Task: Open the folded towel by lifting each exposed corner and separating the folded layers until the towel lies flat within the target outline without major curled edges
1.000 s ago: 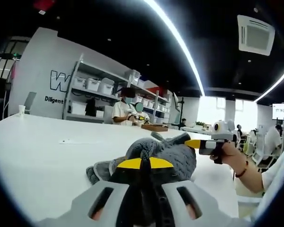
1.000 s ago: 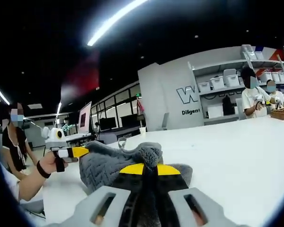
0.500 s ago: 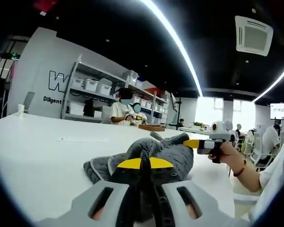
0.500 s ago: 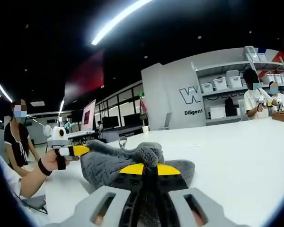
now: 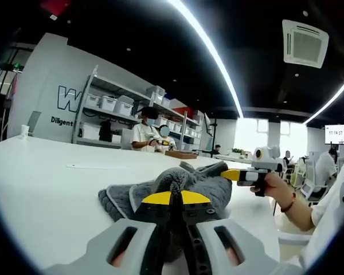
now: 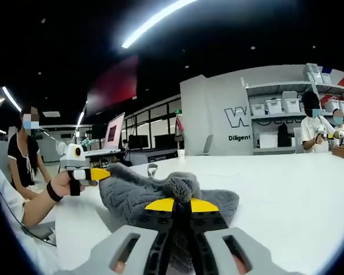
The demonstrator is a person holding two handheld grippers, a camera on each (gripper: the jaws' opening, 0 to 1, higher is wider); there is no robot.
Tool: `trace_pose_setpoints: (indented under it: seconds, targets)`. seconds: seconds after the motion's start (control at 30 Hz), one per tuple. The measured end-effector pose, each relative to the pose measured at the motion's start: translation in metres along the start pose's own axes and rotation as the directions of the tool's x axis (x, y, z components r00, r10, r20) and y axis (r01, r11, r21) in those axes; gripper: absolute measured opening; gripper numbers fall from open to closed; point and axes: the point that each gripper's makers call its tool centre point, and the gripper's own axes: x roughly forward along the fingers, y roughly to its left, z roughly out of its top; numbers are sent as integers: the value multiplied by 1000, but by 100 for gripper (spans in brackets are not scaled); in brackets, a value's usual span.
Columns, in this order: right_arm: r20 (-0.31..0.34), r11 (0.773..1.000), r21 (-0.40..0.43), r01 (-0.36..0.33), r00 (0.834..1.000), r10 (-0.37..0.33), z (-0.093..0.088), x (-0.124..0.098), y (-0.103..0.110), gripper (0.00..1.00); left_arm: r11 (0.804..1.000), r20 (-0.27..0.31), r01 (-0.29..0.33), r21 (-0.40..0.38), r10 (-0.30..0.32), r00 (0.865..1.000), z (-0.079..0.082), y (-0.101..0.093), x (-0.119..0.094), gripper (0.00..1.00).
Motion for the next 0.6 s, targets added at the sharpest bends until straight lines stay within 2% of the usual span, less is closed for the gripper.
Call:
trace_pose_setpoints:
  seconds: [0.6]
  targets:
    - [-20,999,-10,-37,999,37,-10,-12,11,1,1000,0,10,8,-10,1000,-9,-10,-13,1]
